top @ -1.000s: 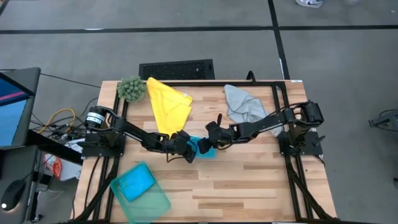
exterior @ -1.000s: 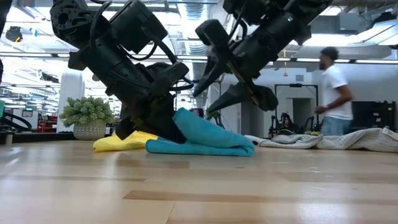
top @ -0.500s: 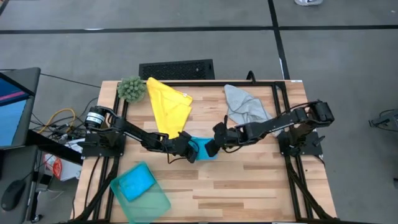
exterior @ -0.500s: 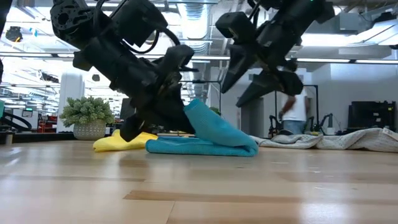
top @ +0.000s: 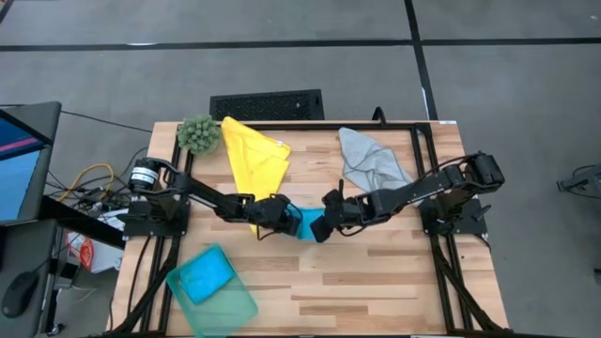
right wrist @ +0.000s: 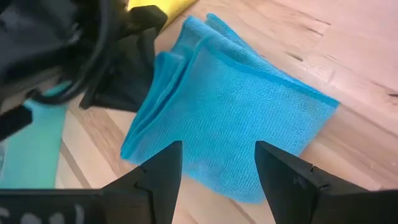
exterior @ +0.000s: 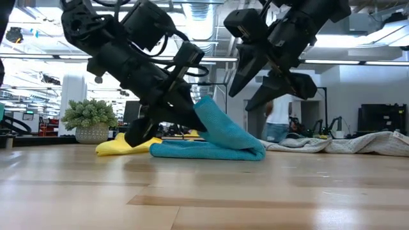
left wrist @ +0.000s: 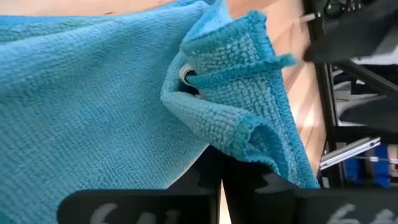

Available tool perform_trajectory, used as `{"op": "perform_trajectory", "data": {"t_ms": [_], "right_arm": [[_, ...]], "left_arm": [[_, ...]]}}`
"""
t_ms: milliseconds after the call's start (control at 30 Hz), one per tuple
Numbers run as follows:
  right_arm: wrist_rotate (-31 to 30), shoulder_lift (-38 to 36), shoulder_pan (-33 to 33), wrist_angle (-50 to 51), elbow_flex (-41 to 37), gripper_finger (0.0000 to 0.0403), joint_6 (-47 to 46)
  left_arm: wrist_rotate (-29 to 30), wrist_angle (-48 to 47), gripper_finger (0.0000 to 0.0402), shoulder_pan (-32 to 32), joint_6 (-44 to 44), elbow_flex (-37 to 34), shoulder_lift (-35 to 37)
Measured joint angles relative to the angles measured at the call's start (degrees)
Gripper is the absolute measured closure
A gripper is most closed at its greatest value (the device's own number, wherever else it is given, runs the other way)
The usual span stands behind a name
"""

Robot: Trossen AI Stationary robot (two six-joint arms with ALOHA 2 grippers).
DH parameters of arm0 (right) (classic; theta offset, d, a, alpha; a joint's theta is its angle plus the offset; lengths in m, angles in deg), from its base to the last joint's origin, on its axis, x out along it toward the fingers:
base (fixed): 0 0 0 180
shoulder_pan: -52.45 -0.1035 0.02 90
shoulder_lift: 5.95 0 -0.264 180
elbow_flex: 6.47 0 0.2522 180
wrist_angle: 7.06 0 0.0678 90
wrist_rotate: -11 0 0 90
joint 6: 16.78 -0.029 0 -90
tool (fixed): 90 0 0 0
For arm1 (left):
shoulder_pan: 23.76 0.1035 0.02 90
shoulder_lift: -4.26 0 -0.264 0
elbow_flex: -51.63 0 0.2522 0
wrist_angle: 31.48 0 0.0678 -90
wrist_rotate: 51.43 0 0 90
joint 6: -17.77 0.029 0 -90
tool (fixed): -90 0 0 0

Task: Fold microfiber towels
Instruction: Fold the blue towel

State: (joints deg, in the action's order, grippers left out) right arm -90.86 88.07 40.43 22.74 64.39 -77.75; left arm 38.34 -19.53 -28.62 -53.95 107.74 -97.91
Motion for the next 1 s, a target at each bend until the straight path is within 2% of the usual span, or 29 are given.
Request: {"op": "perform_trajectory", "data": {"t_ms": [267, 733, 800, 867, 967, 1000], "right_arm": [[-0.25, 0.02, 0.55, -3.75, 0.0, 0.0179, 3.04], [-1.74, 2.26, 1.28, -5.39, -0.16, 0.0179, 5.03], [-1.17, 4.4, 1.28, -8.79, 0.36, 0.0179, 4.79], [-0.09, 4.98, 1.3, -7.47, -0.41, 0.0179, 4.68], [0.01, 6.4, 1.62, -13.58, 0.46, 0.0179, 5.01], [0.08, 5.88, 1.85, -12.19, 0.06, 0.0179, 5.27]], "left_arm": [[-4.56, 1.92, 0.0401, 2.54, -0.96, -0.02, 0.48], [-3.42, -4.9, 0.0401, 3.11, 1.65, -0.02, 4.17], [-3.05, -5.3, 0.0402, 3.22, 2.05, -0.02, 4.26], [-2.98, -5.28, 0.0402, 3.26, 2.03, -0.02, 4.26], [-2.71, -5.25, 0.0401, 3.28, 2.34, -0.02, 4.26], [-2.71, -5.01, 0.0401, 3.31, 2.31, -0.02, 4.27]]}}
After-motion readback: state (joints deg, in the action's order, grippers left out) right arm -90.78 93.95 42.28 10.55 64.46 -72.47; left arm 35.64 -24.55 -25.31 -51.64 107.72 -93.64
